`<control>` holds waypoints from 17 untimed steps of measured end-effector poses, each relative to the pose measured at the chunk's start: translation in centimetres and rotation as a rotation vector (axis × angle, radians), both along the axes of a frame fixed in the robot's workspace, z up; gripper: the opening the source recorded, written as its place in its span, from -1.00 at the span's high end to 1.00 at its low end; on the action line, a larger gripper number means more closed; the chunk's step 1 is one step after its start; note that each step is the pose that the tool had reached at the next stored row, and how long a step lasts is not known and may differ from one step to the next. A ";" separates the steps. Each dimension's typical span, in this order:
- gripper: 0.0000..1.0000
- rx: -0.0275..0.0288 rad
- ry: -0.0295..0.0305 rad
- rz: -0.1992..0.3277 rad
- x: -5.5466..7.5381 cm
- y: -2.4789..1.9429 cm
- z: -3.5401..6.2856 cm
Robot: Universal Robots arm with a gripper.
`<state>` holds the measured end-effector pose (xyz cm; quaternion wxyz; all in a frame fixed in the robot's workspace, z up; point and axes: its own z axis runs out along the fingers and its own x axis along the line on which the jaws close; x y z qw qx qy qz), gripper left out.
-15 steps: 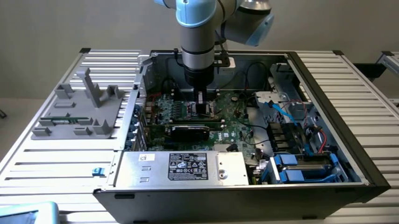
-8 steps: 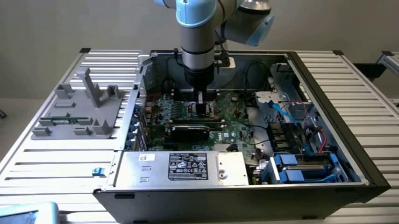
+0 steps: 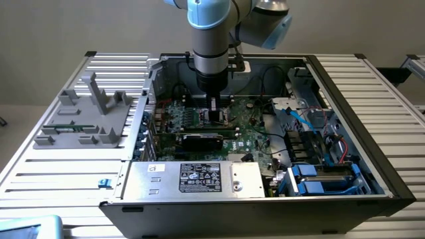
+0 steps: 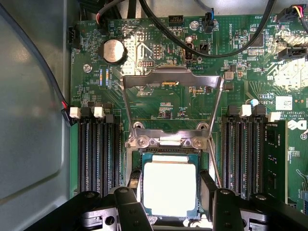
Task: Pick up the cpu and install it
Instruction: 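Place the cpu into insertion slot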
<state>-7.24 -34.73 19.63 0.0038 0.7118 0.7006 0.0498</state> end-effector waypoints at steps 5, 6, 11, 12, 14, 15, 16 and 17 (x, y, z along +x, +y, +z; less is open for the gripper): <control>-0.11 0.0001 0.0000 0.000 0.0 0.01 0.00; -0.11 0.0001 0.0000 0.000 0.0 0.00 0.00; -0.11 -0.0001 0.0001 0.000 0.0 0.00 0.00; -0.11 -0.0001 0.0001 0.000 0.0 0.00 0.00; -0.11 -0.0001 0.0001 0.000 0.0 0.00 0.00; -0.11 0.0000 0.0001 0.000 0.0 0.00 0.00; -0.11 -0.0001 0.0001 0.000 0.0 0.00 0.00; -0.11 0.0000 0.0001 0.000 0.0 0.00 0.00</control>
